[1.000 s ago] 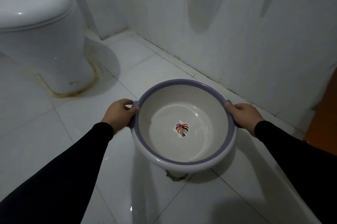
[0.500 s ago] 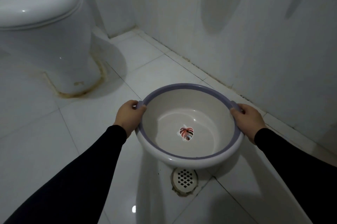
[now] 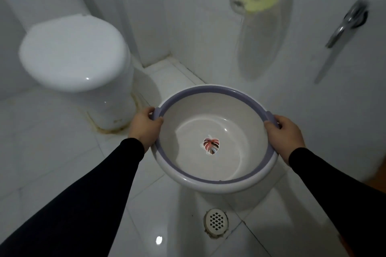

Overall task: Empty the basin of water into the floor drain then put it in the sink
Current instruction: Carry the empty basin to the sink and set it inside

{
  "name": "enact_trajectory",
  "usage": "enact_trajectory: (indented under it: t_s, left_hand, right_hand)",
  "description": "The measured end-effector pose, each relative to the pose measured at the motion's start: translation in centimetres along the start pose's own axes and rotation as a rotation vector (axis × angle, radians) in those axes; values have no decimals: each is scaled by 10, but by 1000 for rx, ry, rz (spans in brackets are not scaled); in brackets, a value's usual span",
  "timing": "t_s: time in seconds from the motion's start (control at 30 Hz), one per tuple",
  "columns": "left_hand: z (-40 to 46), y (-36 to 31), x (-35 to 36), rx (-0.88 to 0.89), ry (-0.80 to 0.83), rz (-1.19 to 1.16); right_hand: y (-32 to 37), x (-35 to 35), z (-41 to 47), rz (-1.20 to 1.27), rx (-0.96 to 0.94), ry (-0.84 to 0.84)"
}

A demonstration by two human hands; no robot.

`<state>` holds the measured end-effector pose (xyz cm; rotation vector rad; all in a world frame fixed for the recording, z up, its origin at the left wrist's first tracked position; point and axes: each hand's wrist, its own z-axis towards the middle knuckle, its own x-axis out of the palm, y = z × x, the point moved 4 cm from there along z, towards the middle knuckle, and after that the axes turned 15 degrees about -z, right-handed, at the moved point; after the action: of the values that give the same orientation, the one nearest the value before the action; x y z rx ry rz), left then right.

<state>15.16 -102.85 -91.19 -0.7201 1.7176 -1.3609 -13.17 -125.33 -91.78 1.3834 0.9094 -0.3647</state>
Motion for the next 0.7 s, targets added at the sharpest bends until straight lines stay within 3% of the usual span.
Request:
enact_trajectory:
  t_s: [0.33,0.7]
  left_hand:
    - [-21,-253,-85,19,-22,32]
    - [-29,-525,-148,196,-2,24]
  right_hand:
    - [186,-181,-35,96,12,22]
    - [372,-385,-55,155,16,-47]
